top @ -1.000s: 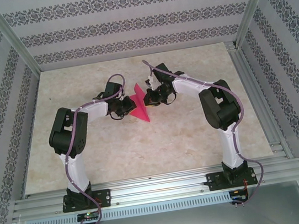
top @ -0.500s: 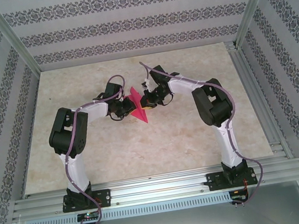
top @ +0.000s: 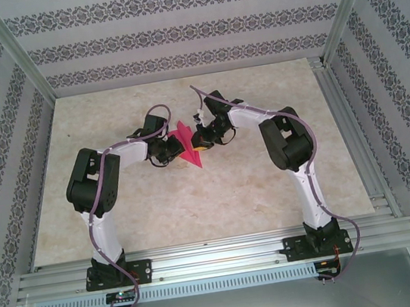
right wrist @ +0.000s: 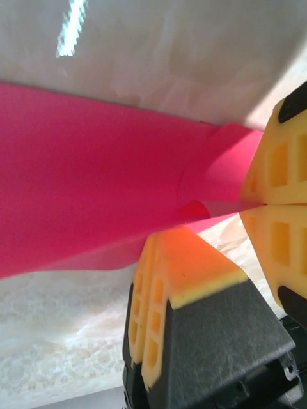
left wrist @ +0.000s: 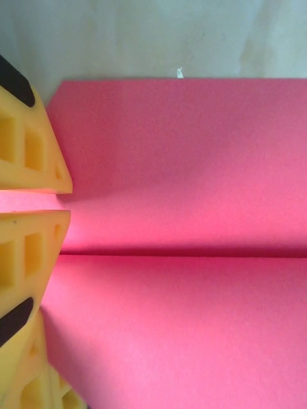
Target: Fold a paper plane with a square sheet of paper (pick it up from the middle)
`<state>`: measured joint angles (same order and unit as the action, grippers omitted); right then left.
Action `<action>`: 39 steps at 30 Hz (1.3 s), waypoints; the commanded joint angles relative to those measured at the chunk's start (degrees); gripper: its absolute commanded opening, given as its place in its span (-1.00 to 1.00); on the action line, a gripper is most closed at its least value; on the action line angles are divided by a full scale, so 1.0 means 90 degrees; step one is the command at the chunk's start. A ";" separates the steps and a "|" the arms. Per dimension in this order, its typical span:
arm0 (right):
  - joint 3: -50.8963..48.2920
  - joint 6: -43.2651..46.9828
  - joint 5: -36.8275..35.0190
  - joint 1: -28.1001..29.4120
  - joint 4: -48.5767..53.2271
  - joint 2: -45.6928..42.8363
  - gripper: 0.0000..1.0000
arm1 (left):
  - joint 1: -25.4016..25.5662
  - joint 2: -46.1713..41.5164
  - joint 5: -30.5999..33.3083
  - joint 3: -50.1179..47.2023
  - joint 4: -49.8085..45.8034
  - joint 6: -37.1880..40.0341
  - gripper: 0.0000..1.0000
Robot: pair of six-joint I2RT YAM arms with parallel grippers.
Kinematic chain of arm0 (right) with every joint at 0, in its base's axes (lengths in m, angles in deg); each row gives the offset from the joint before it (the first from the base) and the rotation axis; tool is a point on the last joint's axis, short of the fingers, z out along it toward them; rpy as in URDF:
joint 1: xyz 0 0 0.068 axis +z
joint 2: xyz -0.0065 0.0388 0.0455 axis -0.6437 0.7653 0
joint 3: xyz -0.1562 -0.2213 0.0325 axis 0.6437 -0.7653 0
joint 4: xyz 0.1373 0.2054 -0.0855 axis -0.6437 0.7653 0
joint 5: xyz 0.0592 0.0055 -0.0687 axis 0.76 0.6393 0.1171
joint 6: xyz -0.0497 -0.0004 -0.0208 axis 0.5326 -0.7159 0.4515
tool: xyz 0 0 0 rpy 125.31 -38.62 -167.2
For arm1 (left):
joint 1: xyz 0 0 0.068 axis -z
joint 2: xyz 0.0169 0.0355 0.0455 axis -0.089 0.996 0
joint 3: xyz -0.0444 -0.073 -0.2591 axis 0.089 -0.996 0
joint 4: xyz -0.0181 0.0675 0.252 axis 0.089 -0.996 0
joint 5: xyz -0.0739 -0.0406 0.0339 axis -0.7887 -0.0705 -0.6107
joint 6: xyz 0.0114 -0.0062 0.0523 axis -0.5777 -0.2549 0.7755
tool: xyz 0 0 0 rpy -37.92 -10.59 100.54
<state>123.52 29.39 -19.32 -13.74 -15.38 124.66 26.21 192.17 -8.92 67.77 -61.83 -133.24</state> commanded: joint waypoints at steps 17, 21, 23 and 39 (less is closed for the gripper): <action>0.1102 0.0596 0.0456 -0.0162 0.0942 0.0586 -0.84 | -0.0036 0.0199 0.0313 0.0239 -0.0824 0.0783 -0.71; 0.1417 0.0781 0.0418 -0.0164 0.1314 0.0742 -0.84 | -0.0040 0.0195 0.0418 0.0206 -0.0774 0.0774 -0.72; 0.1427 0.0825 0.0322 -0.0168 0.1372 0.0701 -0.85 | -0.0044 0.0182 0.0368 0.0245 -0.0746 0.0813 -0.72; -0.1638 -0.1491 -0.0101 -0.0039 -0.1593 -0.1350 -0.95 | -0.0218 -0.0891 -0.0403 0.0103 -0.0305 0.0526 -0.43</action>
<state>113.02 23.66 -18.01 -14.66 -19.62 116.95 24.62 188.76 -10.76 69.61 -66.22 -127.36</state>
